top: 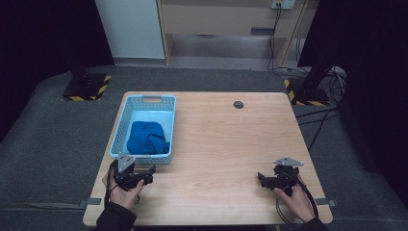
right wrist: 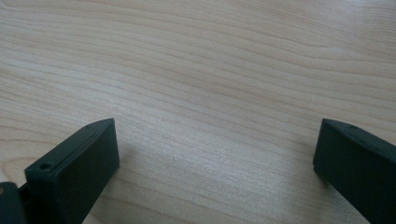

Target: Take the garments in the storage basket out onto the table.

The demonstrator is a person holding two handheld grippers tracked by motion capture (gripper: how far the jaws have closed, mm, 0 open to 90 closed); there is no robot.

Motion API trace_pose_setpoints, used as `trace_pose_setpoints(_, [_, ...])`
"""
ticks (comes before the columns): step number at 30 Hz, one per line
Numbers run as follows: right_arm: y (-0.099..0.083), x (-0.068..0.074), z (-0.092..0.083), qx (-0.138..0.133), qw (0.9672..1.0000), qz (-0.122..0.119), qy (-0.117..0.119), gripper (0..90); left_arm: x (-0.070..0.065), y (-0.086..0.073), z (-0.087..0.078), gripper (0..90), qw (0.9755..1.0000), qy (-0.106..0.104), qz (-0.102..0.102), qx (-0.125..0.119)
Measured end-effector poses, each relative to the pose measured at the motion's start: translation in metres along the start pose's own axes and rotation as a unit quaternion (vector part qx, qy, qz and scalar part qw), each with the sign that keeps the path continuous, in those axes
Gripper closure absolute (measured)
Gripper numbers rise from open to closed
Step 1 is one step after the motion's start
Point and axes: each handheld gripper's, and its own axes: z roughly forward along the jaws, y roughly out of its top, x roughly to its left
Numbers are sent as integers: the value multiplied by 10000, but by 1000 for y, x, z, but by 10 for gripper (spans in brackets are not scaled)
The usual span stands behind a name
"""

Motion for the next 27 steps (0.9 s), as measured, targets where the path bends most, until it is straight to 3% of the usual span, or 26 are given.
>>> trace_pose_setpoints(27, [0, 0, 0, 0, 10000, -1, 0, 4, 6, 6, 0, 78, 9995, 107, -43, -282])
